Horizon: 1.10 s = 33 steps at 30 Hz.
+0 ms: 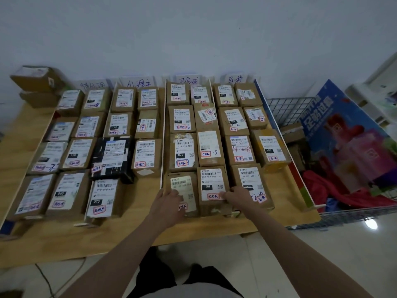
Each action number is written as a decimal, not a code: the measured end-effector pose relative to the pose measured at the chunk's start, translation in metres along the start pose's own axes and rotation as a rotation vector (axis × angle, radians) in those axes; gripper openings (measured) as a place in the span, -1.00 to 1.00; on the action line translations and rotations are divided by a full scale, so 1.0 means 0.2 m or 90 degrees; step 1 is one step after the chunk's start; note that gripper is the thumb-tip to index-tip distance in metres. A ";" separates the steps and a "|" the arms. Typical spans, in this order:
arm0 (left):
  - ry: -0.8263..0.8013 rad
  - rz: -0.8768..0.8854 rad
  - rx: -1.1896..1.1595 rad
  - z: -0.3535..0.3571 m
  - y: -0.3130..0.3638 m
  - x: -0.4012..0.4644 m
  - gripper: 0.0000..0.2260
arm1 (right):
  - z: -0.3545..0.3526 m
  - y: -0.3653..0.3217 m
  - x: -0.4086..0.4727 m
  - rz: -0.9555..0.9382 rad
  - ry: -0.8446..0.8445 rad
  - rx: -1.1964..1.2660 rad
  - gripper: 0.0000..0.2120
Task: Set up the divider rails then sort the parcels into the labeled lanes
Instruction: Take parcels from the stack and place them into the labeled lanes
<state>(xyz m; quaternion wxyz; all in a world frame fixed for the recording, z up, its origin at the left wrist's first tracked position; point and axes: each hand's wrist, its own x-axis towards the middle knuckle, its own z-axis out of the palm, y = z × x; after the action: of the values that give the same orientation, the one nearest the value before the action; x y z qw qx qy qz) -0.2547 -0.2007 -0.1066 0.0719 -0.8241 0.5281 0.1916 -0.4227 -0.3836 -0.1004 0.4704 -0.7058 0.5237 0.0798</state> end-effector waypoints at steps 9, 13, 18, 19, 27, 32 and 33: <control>-0.013 0.002 -0.027 -0.02 -0.01 0.01 -0.60 | -0.03 0.02 0.06 0.025 -0.041 0.090 -0.70; -0.015 0.006 -0.030 -0.02 -0.01 0.02 -0.60 | -0.03 0.00 0.07 0.032 -0.042 0.106 -0.71; -0.009 0.008 -0.031 -0.02 -0.01 0.04 -0.62 | -0.01 0.01 0.09 0.041 -0.025 0.055 -0.75; -0.008 0.005 -0.032 -0.02 -0.01 0.04 -0.63 | 0.01 0.00 0.10 0.034 -0.014 0.012 -0.75; 0.007 0.001 -0.033 0.00 0.00 0.05 -0.60 | 0.12 0.00 0.09 -0.062 0.090 -0.257 -0.62; -0.003 0.003 -0.032 -0.04 0.00 0.06 -0.62 | 0.10 -0.09 0.09 -0.078 0.063 -0.271 -0.67; 0.001 0.001 -0.031 -0.06 0.00 0.07 -0.62 | 0.08 -0.12 0.09 -0.091 0.064 -0.280 -0.67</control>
<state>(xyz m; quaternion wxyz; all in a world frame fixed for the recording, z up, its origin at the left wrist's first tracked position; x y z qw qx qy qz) -0.2464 -0.2160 -0.1019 0.0513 -0.8254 0.5238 0.2041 -0.3895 -0.3837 -0.1063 0.2830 -0.8296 0.4652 0.1238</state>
